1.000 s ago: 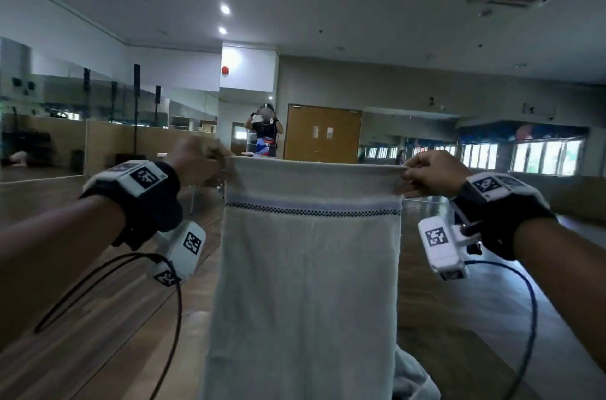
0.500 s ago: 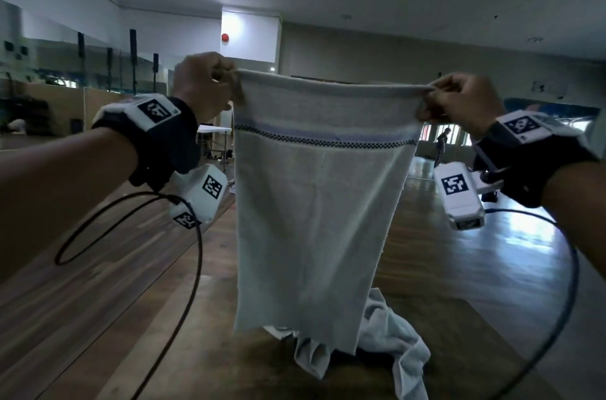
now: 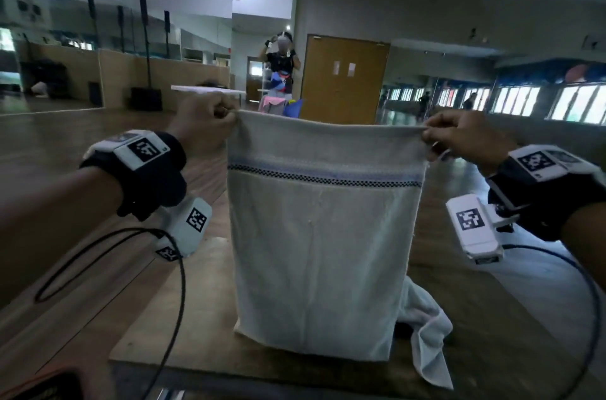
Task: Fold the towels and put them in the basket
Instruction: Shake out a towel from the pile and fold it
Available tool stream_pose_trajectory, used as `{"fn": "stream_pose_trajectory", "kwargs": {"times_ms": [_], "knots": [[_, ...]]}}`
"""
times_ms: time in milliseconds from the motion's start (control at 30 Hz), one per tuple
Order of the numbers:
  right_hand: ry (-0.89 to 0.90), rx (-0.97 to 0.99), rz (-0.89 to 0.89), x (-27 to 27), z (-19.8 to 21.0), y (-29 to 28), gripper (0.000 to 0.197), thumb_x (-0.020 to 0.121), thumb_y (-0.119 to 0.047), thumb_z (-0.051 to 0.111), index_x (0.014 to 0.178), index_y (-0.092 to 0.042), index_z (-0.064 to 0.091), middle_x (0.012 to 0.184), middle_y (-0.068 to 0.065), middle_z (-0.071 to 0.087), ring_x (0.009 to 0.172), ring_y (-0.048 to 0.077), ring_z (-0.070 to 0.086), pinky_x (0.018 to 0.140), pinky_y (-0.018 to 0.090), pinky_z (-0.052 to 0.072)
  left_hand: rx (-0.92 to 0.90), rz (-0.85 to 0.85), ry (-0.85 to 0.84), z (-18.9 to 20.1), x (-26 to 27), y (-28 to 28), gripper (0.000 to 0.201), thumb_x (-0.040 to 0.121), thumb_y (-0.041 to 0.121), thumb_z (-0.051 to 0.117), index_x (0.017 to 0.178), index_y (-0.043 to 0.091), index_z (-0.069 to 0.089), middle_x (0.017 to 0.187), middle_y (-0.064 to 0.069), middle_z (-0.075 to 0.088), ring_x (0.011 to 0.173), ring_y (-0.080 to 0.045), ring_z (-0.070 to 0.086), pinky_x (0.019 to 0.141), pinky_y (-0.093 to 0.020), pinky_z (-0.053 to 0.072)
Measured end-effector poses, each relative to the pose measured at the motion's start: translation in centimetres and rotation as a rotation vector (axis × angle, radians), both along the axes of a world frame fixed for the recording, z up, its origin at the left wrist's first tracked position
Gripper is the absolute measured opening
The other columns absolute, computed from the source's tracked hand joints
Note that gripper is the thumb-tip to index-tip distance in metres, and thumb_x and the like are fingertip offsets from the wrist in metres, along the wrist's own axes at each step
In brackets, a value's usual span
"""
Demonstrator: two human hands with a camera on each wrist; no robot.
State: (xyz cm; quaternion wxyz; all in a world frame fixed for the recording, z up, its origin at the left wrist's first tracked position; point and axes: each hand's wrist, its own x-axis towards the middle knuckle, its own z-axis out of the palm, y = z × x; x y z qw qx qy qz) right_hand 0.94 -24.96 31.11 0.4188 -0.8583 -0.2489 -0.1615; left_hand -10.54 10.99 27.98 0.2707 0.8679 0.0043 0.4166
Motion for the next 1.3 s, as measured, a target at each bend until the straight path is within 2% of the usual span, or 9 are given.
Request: {"fn": "stream_pose_trajectory", "kwargs": {"times_ms": [233, 400, 500, 600, 733, 867, 1067, 1200, 1300], "knots": [[0.356, -0.51, 0.187, 1.5, -19.7, -0.4, 0.011, 0.088, -0.005, 0.061, 0.095, -0.002, 0.068, 0.088, 0.01, 0.07, 0.068, 0.009, 0.06, 0.057, 0.011, 0.046, 0.31, -0.133, 0.632, -19.6, 0.7, 2.2, 0.01, 0.087, 0.009, 0.06, 0.09, 0.008, 0.07, 0.084, -0.01, 0.07, 0.078, -0.027, 0.063, 0.066, -0.027, 0.043], [0.348, -0.735, 0.123, -1.3, -32.7, -0.4, 0.014, 0.086, -0.004, 0.054, 0.09, -0.008, 0.066, 0.1, 0.009, 0.067, 0.098, 0.024, 0.06, 0.085, 0.033, 0.045, 0.48, -0.136, 0.905, -30.3, -0.1, 1.2, 0.011, 0.088, 0.025, 0.053, 0.095, 0.021, 0.059, 0.096, -0.002, 0.068, 0.086, -0.025, 0.062, 0.071, -0.032, 0.047], [0.339, -0.8, 0.144, -3.1, -37.0, -1.1, 0.013, 0.085, -0.008, 0.051, 0.088, -0.016, 0.06, 0.109, 0.007, 0.063, 0.104, 0.027, 0.058, 0.087, 0.04, 0.046, 0.6, -0.204, 0.991, -33.7, -0.9, 0.0, 0.016, 0.088, 0.025, 0.046, 0.102, 0.022, 0.053, 0.102, -0.002, 0.066, 0.089, -0.028, 0.062, 0.075, -0.034, 0.048], [0.347, -0.754, 0.146, -4.5, -39.1, -2.4, 0.01, 0.089, -0.014, 0.051, 0.096, -0.018, 0.057, 0.13, 0.005, 0.057, 0.117, 0.024, 0.054, 0.094, 0.039, 0.045, 0.53, -0.272, 1.035, -35.1, -2.3, 0.2, 0.028, 0.085, 0.022, 0.046, 0.112, 0.021, 0.053, 0.103, -0.001, 0.067, 0.089, -0.024, 0.062, 0.073, -0.031, 0.047], [0.372, -0.675, 0.181, -5.4, -40.3, -3.8, 0.011, 0.089, -0.014, 0.055, 0.098, -0.02, 0.058, 0.14, 0.001, 0.05, 0.135, 0.017, 0.04, 0.104, 0.037, 0.04, 0.594, -0.29, 0.998, -35.5, -4.0, 0.5, 0.014, 0.084, 0.025, 0.045, 0.096, 0.025, 0.052, 0.083, 0.005, 0.066, 0.07, -0.015, 0.058, 0.06, -0.029, 0.044], [0.388, -0.595, 0.186, -4.5, -40.6, -3.4, 0.024, 0.092, -0.01, 0.051, 0.114, -0.013, 0.058, 0.13, 0.006, 0.058, 0.134, 0.017, 0.041, 0.104, 0.028, 0.036, 0.582, -0.261, 0.977, -35.5, -4.4, 0.3, 0.004, 0.088, 0.027, 0.044, 0.085, 0.029, 0.042, 0.073, 0.009, 0.059, 0.06, -0.012, 0.051, 0.056, -0.03, 0.042], [0.418, -0.629, 0.086, -1.4, -39.1, -1.3, 0.007, 0.092, -0.016, 0.051, 0.089, -0.022, 0.053, 0.131, 0.003, 0.059, 0.123, 0.023, 0.053, 0.098, 0.04, 0.043, 0.479, -0.13, 0.957, -34.6, -2.0, 0.2, 0.007, 0.088, 0.026, 0.043, 0.095, 0.026, 0.041, 0.063, 0.006, 0.05, 0.056, -0.012, 0.047, 0.046, -0.024, 0.024], [0.261, -0.782, 0.055, -1.3, -39.0, -0.2, 0.01, 0.086, -0.014, 0.058, 0.092, -0.019, 0.063, 0.126, -0.001, 0.061, 0.131, 0.02, 0.045, 0.102, 0.039, 0.038, 0.623, -0.221, 0.91, -35.4, -0.6, -0.9, 0.012, 0.089, 0.024, 0.041, 0.098, 0.024, 0.049, 0.103, 0.005, 0.056, 0.089, -0.016, 0.054, 0.068, -0.022, 0.034], [0.114, -0.83, -0.042, -2.2, -39.0, -0.2, 0.011, 0.084, -0.02, 0.062, 0.093, -0.025, 0.066, 0.114, -0.003, 0.061, 0.118, 0.022, 0.049, 0.097, 0.04, 0.037, 0.66, -0.29, 0.933, -36.2, -0.1, -1.1, 0.035, 0.089, 0.023, 0.046, 0.123, 0.022, 0.048, 0.142, 0.005, 0.04, 0.131, -0.017, 0.038, 0.098, -0.032, 0.035]]}}
